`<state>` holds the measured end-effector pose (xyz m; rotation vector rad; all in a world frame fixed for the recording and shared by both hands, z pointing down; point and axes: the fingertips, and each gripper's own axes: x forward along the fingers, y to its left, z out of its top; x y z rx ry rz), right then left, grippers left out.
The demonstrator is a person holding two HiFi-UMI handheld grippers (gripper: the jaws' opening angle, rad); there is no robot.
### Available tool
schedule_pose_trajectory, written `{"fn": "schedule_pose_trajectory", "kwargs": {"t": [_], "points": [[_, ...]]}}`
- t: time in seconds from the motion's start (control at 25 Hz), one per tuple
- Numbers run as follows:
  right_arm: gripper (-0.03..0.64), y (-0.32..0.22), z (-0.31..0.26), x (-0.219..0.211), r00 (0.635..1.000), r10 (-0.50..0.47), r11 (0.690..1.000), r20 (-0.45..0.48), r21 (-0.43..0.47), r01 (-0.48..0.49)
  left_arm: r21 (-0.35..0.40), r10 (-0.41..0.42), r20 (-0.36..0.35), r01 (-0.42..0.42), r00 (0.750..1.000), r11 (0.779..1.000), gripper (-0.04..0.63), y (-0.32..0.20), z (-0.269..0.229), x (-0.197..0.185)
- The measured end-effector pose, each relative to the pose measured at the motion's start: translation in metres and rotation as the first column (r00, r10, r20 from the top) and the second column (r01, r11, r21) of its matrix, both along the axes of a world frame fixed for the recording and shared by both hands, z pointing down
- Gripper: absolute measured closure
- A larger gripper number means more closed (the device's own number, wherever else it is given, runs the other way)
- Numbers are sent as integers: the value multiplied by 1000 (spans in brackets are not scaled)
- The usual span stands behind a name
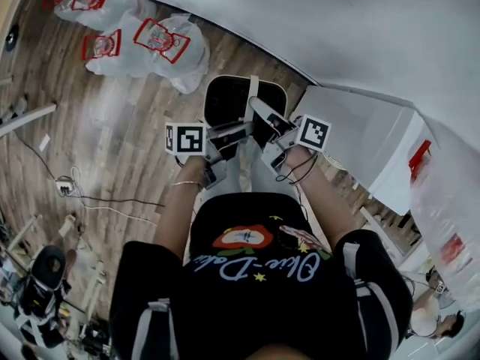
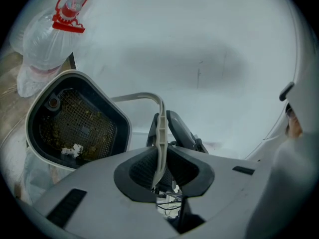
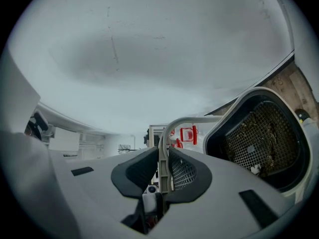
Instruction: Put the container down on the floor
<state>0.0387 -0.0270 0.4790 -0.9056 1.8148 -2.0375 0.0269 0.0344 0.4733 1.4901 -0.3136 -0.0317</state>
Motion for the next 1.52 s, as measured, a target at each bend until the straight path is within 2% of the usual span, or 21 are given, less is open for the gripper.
{"fn": "schedule_pose_trajectory", "kwargs": {"t": [0.12,0.28,0.64,0.84,0.96,1.12,1.28,1.44,1.52], "points": [[560,-5,17,5,1000,-18,1000,-19,-7,18,-2,-7,-20,7,1000,1000,540,-6,13,7],[560,-8,31,4,997,-72,997,-36,2,72,19,-22,16,22,1000,1000,540,-6,31,8],[560,0,65,9,989,-129,992,-77,7,130,32,-80,13,80,997,996,535,1,61,14],[560,-1,79,8,984,-154,987,-86,29,157,56,-81,41,79,996,995,534,1,82,16],[560,-3,96,14,985,-147,989,-86,8,148,47,-96,46,94,994,994,532,-3,95,22],[560,-8,139,25,975,-188,982,-114,4,190,48,-87,64,84,994,995,532,-5,140,35],[560,-11,159,21,971,-207,978,-122,-13,207,56,-99,33,97,995,994,532,-8,161,32],[560,-17,186,20,966,-218,976,-136,-46,214,51,-105,66,101,992,994,532,-16,187,28],[560,-19,195,20,963,-229,973,-143,-54,224,39,-112,53,110,992,993,532,-18,194,30]]}}
